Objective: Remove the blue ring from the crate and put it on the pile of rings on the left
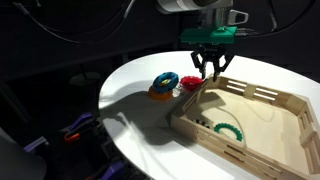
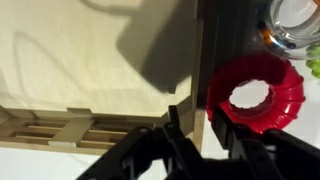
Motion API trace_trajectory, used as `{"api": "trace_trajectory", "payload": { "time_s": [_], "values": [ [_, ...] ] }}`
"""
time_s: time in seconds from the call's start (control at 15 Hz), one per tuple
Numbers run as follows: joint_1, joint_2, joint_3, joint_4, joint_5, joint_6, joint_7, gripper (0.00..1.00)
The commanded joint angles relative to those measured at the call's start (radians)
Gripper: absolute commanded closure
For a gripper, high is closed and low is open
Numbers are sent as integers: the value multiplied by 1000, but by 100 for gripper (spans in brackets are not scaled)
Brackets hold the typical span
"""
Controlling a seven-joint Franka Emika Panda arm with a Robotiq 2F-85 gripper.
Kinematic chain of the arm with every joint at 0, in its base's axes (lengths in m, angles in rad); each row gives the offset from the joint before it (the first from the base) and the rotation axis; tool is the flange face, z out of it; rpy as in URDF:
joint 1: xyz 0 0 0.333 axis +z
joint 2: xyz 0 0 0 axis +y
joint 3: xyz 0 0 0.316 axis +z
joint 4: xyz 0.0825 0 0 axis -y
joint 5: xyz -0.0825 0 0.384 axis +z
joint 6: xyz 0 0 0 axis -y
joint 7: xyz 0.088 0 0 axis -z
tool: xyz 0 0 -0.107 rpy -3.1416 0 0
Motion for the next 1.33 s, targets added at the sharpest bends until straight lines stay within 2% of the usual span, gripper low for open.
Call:
{"api": "trace_trajectory", "payload": {
  "time_s": [0.0, 0.2, 0.27, 0.53, 0.8, 1.27],
  "values": [
    [-23, -12, 14, 15, 20, -10, -29, 27],
    [-26, -35, 13, 4, 26, -37, -24, 4],
    [-28, -43, 14, -1, 30, -44, -27, 0],
    [-34, -84, 18, -1, 80, -154, -29, 0],
    [-31, -134, 4, 9, 127, -332, 3, 0],
    [-35, -249, -32, -2, 112, -548, 63, 0]
  ]
}}
